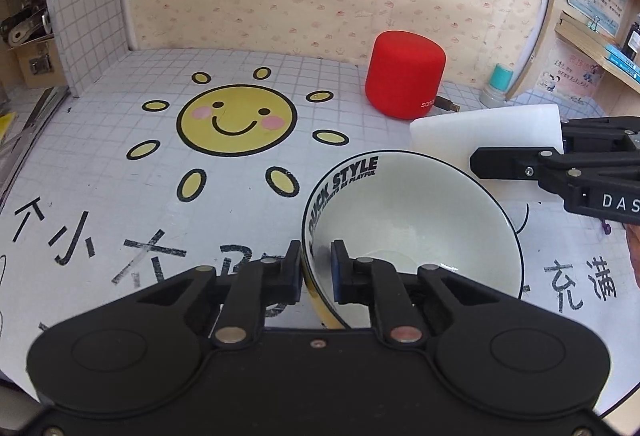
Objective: Clean bowl
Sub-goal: 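Scrub the sponge over the bowl's rim edge with the right gripper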
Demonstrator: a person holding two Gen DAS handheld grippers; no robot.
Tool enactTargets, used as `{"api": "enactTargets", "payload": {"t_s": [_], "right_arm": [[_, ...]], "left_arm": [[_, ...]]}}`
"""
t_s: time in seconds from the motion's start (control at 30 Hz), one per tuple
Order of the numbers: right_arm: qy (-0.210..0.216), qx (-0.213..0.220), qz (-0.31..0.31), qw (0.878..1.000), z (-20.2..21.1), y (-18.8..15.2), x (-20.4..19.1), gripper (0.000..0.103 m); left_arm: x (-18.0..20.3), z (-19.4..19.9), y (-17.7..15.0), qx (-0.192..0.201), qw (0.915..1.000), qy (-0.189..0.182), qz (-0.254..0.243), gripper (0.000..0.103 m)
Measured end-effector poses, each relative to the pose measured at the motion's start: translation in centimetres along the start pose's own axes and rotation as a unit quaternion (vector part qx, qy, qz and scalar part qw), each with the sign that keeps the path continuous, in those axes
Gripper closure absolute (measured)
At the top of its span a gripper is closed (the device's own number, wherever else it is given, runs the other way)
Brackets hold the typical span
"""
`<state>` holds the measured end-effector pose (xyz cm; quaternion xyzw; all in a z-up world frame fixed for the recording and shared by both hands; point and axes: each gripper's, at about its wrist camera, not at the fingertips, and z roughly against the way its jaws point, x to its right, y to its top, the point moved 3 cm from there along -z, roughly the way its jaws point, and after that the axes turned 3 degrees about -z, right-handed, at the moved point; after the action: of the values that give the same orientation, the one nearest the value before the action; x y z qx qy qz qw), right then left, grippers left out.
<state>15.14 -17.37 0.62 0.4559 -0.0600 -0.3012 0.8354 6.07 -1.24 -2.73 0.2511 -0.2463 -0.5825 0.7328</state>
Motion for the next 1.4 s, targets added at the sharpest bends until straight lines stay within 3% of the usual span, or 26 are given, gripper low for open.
{"api": "enactTargets", "payload": {"t_s": [0.23,0.53,1.1,1.4], "right_arm": [[0.009,0.003,0.020,1.000,0.6,0.5,-0.6,0.082],[0.021,-0.017,0.036,0.999,-1.9,1.4,-1.2,0.082],[-0.010,-0.003,0.014,1.000,2.8,-2.8,-1.6,0.082],[-0.009,-0.015,0.027,0.999,0.8,-0.7,-1.6,0.082]], "left_arm": [[0.2,0.1,-0.1,0.003,0.9999,0.010,0.006,0.088],[0.2,0.1,-0.1,0.003,0.9999,0.010,0.011,0.088],[0.5,0.1,-0.1,0.013,0.9997,0.018,0.006,0.087],[0.4,0.2,-0.1,0.016,0.9997,0.016,-0.005,0.086]]}}
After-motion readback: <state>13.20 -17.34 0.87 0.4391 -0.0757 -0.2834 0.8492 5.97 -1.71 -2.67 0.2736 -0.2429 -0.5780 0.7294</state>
